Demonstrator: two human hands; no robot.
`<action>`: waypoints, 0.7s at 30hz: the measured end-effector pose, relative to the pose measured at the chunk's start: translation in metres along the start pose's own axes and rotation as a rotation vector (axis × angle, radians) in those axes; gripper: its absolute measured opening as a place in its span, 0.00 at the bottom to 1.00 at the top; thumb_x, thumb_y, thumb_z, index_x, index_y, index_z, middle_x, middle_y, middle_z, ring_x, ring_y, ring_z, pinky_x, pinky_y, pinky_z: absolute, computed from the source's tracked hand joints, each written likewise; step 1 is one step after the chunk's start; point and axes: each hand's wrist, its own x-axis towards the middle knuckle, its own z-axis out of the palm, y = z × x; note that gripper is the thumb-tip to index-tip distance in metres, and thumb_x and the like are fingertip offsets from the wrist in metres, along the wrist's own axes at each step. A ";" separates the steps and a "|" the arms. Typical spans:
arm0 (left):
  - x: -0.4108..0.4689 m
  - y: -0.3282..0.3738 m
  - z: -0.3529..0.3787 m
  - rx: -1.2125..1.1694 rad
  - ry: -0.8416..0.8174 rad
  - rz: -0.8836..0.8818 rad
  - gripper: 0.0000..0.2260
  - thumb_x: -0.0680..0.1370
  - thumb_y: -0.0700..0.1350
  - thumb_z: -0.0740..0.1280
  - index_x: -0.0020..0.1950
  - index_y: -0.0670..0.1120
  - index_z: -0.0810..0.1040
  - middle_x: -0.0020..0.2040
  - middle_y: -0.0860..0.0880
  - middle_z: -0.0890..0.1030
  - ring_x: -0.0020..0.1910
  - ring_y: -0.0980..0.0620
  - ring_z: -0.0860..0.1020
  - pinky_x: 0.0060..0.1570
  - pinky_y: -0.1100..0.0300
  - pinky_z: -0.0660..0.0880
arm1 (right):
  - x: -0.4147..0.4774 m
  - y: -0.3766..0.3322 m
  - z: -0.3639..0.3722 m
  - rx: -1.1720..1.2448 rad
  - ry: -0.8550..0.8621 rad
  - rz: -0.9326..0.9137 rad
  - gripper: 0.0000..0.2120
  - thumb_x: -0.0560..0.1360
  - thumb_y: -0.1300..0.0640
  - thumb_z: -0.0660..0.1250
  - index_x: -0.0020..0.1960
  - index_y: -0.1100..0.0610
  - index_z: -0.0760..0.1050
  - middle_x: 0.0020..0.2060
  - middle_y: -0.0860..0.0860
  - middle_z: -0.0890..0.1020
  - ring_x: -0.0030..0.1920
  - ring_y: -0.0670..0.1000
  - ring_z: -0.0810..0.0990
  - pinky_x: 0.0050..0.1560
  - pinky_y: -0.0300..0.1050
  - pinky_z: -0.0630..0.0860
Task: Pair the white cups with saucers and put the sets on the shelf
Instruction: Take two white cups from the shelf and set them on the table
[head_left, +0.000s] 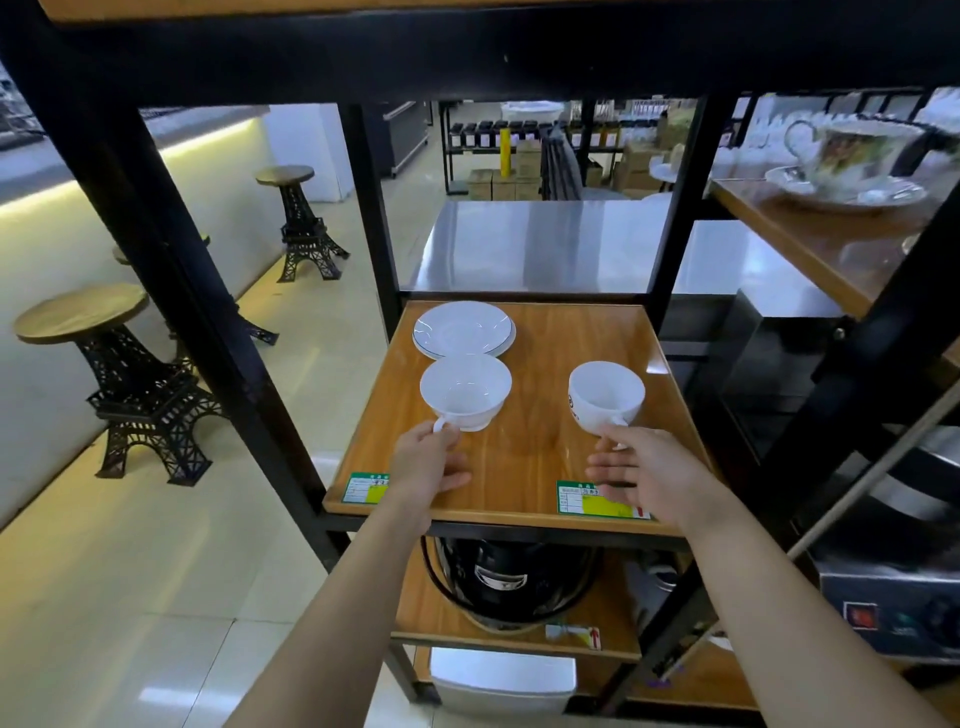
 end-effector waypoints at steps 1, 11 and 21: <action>0.000 0.003 0.001 -0.047 -0.003 -0.048 0.07 0.77 0.47 0.65 0.52 0.46 0.75 0.48 0.47 0.78 0.47 0.48 0.79 0.35 0.57 0.80 | 0.001 -0.002 0.001 0.078 0.006 0.033 0.15 0.74 0.49 0.67 0.48 0.62 0.74 0.46 0.61 0.82 0.43 0.55 0.83 0.28 0.42 0.78; -0.001 0.021 0.007 -0.278 0.087 -0.110 0.19 0.76 0.40 0.67 0.66 0.38 0.69 0.64 0.39 0.74 0.47 0.44 0.79 0.37 0.56 0.79 | 0.005 -0.005 0.020 0.356 0.173 -0.015 0.25 0.74 0.51 0.68 0.65 0.61 0.65 0.43 0.55 0.73 0.55 0.59 0.77 0.51 0.54 0.79; -0.029 0.006 -0.023 -0.283 0.033 -0.093 0.12 0.75 0.40 0.68 0.56 0.44 0.69 0.58 0.44 0.73 0.46 0.46 0.82 0.47 0.54 0.79 | -0.041 0.022 0.021 0.367 0.298 -0.158 0.24 0.72 0.49 0.69 0.63 0.59 0.70 0.45 0.52 0.76 0.48 0.55 0.82 0.48 0.46 0.79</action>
